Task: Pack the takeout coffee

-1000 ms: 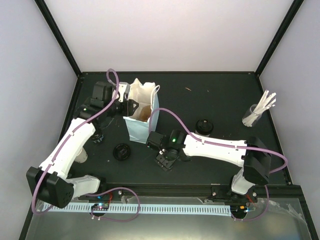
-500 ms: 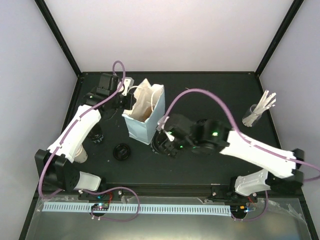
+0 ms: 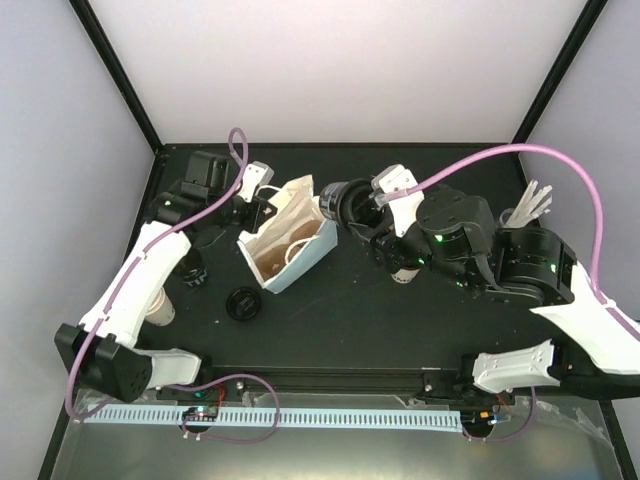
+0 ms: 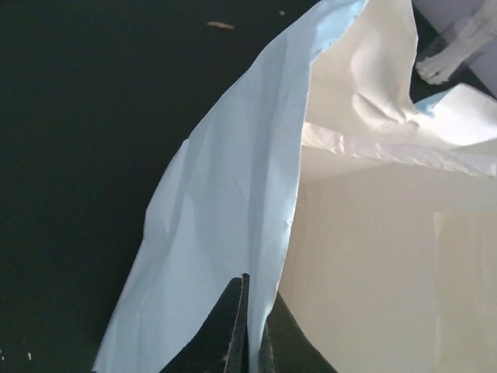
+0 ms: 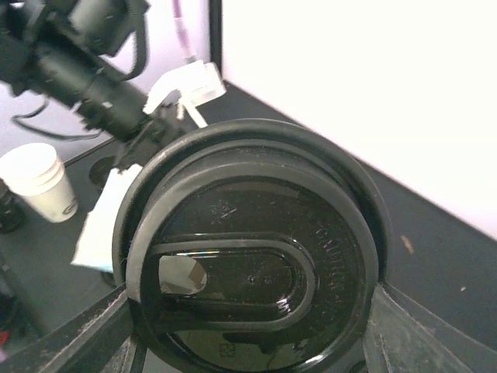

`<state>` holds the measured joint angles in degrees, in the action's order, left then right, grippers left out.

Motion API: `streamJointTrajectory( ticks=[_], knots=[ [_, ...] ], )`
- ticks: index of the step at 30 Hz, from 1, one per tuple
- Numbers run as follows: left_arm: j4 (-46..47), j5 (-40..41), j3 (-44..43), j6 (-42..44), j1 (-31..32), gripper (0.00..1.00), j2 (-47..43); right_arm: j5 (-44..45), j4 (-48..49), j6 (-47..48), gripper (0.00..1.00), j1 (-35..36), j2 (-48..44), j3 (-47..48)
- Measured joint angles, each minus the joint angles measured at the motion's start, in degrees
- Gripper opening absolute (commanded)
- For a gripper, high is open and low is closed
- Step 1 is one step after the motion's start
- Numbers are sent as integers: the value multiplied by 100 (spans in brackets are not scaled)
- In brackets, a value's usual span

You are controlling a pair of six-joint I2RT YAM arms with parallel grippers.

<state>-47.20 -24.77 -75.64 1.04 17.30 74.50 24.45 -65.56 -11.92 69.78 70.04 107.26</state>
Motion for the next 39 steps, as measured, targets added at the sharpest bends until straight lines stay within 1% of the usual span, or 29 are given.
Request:
streamJointTrajectory(
  ticks=[5,8,10,14,17,23,28,31,35,37,39],
  knots=[
    [-7,-39,0,208,240,2,-389,529,361,616,56,-2,289,-22],
    [-4,-35,2,302,402,2,-494,446,413,918,54,0,697,-66],
    [-7,0,2,356,529,2,-511,245,479,1058,53,0,861,-315],
    [-31,138,2,431,737,2,-511,-186,564,1156,51,42,962,-1086],
    [-59,162,4,439,894,1,-511,-372,756,1147,51,168,831,-1818],
    [-42,264,160,433,1270,1,-553,-352,1034,1014,51,782,527,-2994],
    [-81,358,387,437,1910,2,-555,72,1316,951,51,1261,466,-3530],
    [-105,380,514,420,2271,2,-586,369,1519,1001,51,1392,468,-3759],
    [-186,363,603,319,2459,2,-678,614,1963,1167,50,1484,490,-4109],
    [-216,310,647,275,2492,3,-763,697,2151,1228,48,1519,540,-4282],
    [-254,254,662,234,2511,3,-826,817,2358,1311,47,1576,614,-4454]
  ],
)
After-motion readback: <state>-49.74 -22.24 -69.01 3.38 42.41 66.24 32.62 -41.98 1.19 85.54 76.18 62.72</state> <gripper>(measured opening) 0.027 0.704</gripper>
